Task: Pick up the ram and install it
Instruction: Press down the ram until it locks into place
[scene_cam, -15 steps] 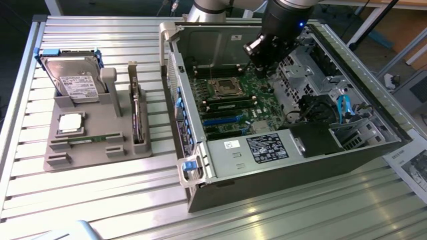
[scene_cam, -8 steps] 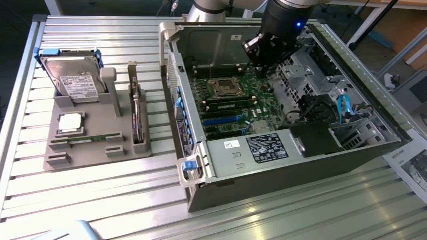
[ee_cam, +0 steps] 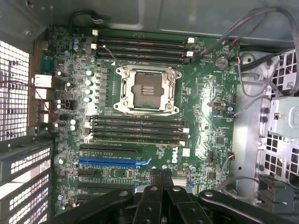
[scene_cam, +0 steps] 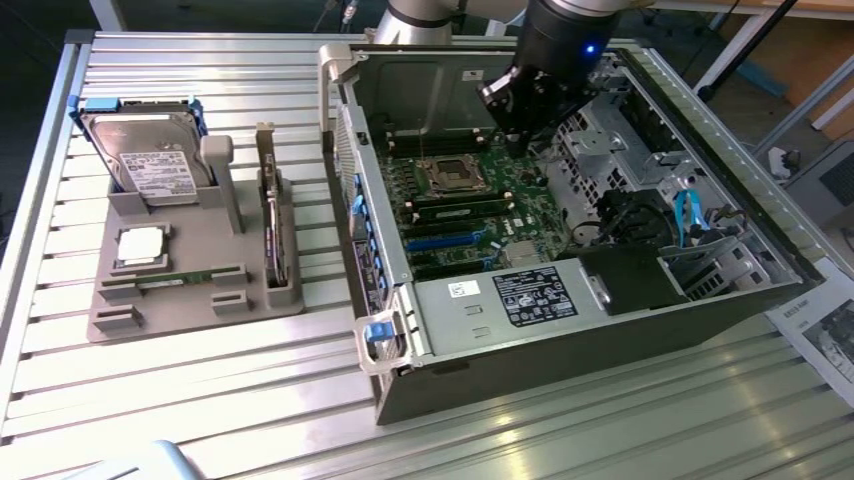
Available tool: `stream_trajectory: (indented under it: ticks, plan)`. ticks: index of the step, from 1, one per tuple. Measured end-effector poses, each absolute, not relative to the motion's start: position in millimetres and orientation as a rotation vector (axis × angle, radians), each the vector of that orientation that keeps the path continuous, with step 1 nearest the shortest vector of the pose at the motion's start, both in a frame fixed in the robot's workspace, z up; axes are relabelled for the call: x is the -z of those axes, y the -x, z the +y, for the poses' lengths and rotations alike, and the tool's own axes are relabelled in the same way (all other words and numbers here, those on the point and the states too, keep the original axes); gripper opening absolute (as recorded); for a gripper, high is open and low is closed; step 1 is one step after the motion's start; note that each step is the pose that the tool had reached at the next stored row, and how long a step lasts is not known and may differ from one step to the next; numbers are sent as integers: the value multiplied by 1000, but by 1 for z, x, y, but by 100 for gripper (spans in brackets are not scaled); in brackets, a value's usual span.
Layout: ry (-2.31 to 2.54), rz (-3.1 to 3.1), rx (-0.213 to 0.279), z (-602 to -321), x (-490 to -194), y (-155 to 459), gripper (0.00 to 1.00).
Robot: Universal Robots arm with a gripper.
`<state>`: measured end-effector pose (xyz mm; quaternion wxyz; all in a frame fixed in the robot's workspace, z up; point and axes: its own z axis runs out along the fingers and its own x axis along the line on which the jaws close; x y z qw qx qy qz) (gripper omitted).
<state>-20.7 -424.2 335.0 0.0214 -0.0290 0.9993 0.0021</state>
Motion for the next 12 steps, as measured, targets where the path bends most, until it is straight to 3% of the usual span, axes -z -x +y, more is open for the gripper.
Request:
stream_trajectory:
  ticks: [12]
  plan:
    - [81,3113,-22,-424,-335,22,10]
